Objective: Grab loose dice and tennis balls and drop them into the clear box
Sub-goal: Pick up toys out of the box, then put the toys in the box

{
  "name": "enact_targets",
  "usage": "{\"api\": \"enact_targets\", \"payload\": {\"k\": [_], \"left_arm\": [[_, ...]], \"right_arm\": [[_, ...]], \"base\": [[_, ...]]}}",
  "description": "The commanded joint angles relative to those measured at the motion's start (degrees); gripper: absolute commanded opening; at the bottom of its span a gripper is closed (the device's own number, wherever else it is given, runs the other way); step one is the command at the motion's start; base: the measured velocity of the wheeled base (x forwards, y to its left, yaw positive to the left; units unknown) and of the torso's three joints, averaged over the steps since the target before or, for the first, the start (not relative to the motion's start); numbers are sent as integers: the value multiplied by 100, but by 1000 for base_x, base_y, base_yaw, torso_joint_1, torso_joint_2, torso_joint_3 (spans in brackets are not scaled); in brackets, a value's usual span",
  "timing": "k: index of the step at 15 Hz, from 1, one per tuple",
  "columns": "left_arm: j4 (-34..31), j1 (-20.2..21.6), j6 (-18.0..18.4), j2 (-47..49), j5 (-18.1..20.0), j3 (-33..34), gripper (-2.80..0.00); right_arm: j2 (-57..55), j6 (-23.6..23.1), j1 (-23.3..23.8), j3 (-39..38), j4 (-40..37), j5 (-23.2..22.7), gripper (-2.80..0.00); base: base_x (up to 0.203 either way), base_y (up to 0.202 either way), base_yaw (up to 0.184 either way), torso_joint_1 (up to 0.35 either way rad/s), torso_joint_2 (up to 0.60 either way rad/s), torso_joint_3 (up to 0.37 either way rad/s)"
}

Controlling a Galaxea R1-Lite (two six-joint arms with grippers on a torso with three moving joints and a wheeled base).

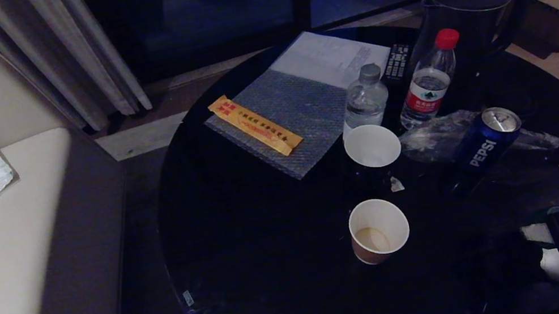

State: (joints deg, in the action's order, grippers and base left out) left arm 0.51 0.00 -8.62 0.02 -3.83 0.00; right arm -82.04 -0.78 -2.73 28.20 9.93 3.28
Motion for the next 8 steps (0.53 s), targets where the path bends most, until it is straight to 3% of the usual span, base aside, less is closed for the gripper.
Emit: {"api": "enact_targets", "payload": {"k": [1,8], "left_arm": [[2,0,-8,-5,-2,0,-280],[2,0,-8,-2,-4,0,-280]], "right_arm": [[830,-5,5,-320,-4,22,-280],[3098,-81,-48,-1675,-63,104,-280]], "base": [[0,0,0,0,0,0],[0,0,0,0,0,0]]}}
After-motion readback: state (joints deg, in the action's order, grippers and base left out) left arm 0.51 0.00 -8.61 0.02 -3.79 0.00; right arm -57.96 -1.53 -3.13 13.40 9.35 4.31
